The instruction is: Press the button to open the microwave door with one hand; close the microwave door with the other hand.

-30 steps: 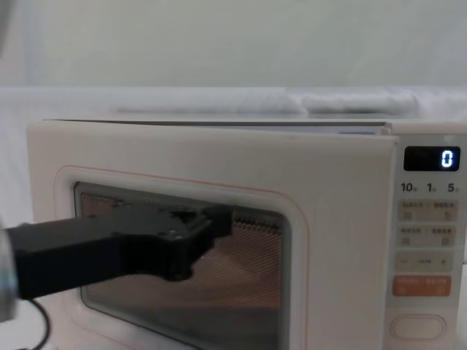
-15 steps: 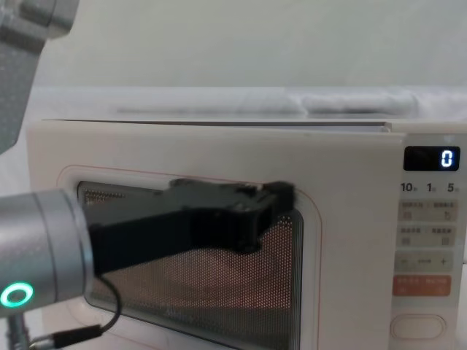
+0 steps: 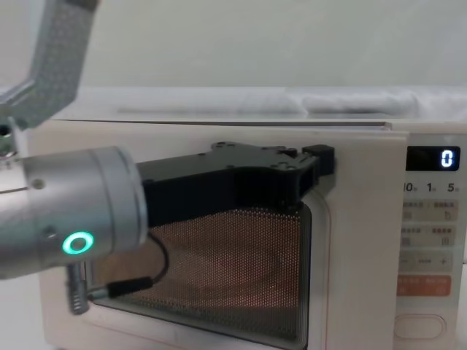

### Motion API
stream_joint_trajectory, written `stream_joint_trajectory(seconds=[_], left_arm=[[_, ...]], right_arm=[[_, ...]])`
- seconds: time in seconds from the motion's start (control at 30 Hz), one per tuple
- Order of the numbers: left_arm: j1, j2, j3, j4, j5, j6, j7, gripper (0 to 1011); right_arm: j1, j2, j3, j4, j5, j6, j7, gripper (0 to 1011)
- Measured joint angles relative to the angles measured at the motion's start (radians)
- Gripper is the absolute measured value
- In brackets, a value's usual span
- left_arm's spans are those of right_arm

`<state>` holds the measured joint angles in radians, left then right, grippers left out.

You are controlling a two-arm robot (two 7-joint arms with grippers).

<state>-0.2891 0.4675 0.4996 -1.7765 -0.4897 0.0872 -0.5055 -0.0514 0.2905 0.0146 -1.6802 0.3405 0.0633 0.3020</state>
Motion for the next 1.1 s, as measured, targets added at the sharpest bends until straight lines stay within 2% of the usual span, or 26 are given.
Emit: stream_joint_trajectory(seconds=[0.4,0.73,1.1], left_arm=[[-0.072,-0.056,0.042,0.082,0.037,-0.001,0.027,0],[-0.087,-0.135,0.048,0.122,0.081,0.027,0.118,0],[-0.111,-0.193,0.066,0.171,0.117,0.031,0.123,0]], right_arm=[[0.0,0.0,0.0,0.0,0.0,0.0,0.0,1002],[0.0,0.0,0.0,0.0,0.0,0.0,0.0,1002],[0.0,0.0,0.0,0.0,0.0,0.0,0.0,1002]])
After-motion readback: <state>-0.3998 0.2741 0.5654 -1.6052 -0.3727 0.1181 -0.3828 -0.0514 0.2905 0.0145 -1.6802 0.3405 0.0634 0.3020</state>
